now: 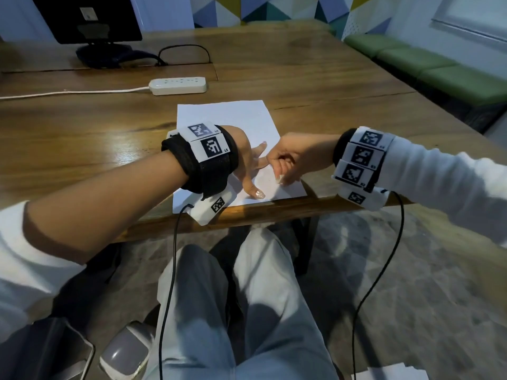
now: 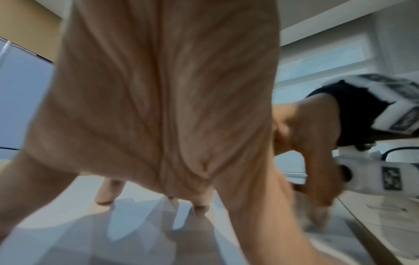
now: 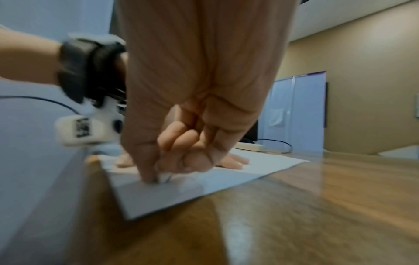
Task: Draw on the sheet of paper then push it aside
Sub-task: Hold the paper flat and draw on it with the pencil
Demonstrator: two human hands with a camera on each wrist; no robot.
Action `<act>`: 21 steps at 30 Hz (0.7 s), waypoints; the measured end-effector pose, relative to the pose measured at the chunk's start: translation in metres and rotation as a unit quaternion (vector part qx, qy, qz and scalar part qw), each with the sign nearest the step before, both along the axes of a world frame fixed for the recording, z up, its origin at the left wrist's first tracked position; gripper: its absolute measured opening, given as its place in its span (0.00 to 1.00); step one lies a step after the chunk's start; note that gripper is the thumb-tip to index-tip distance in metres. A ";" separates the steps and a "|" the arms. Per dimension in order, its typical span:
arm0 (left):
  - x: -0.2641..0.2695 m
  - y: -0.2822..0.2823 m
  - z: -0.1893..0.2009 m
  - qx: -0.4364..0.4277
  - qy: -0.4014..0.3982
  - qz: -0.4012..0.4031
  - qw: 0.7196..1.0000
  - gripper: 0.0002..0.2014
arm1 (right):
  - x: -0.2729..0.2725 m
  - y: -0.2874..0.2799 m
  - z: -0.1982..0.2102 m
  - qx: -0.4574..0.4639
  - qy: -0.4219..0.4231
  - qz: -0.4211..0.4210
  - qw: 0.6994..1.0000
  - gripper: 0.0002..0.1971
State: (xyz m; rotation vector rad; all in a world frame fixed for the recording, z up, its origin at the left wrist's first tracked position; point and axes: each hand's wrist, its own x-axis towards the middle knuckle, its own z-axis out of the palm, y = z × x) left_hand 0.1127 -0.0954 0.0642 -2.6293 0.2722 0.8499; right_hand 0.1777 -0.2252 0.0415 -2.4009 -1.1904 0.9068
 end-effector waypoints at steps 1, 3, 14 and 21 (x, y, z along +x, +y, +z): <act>0.000 0.002 -0.002 -0.007 0.001 -0.005 1.000 0.42 | -0.002 0.000 -0.002 -0.006 0.002 0.016 1.000 0.10; 0.002 0.002 -0.007 -0.003 0.020 -0.020 1.000 0.45 | -0.003 -0.002 -0.003 -0.012 0.024 0.026 0.999 0.12; 0.005 0.001 -0.008 -0.001 0.015 -0.006 1.000 0.48 | 0.002 -0.010 -0.003 0.014 0.008 -0.013 1.000 0.11; 0.008 0.004 -0.009 -0.031 0.008 0.011 0.999 0.48 | 0.000 -0.007 0.001 0.008 -0.030 -0.024 0.999 0.08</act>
